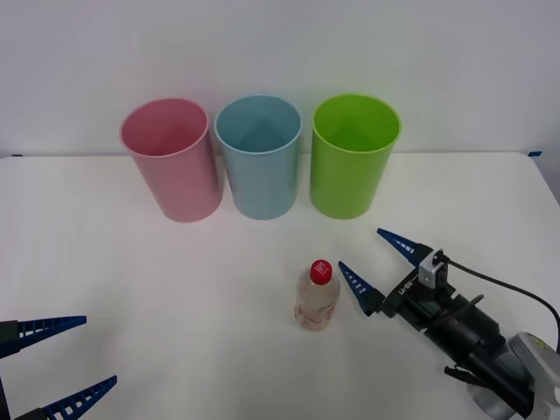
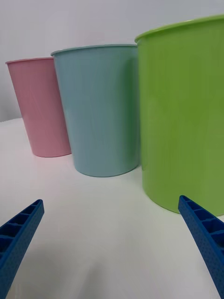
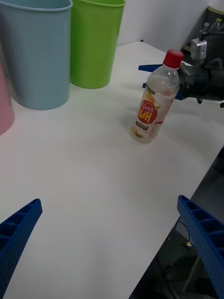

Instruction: Put cans in the blue bin and PET bottles in the pink bin and trash in the green bin.

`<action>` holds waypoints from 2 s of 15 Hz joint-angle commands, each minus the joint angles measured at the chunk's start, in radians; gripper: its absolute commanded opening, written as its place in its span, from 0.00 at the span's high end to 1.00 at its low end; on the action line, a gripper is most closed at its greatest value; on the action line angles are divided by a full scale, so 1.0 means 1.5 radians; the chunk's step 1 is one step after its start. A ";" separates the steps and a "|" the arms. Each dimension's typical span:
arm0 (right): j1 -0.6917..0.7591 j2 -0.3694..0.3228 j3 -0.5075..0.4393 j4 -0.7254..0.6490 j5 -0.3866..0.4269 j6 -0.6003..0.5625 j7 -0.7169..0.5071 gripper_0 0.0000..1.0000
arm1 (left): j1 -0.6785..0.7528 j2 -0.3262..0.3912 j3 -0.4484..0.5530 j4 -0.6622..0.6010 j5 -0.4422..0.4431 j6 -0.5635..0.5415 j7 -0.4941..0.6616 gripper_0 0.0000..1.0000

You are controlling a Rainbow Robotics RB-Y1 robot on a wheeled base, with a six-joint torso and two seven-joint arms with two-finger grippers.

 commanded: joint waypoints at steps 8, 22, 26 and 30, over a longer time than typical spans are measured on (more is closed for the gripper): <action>0.033 -0.044 0.000 0.000 -0.040 -0.052 0.004 0.00 | 0.000 0.000 0.000 0.000 0.000 0.000 0.000 0.00; 0.110 -0.093 0.001 -0.001 -0.072 -0.154 0.026 0.00 | 0.000 0.000 0.000 0.000 0.000 0.000 0.000 0.00; 0.122 -0.093 0.015 -0.002 -0.072 -0.166 0.040 0.00 | 0.000 0.000 0.000 0.000 0.000 0.000 0.000 0.00; 0.125 -0.094 0.046 -0.007 -0.075 -0.166 0.053 0.00 | 0.000 0.000 0.000 0.000 0.000 0.000 0.000 0.00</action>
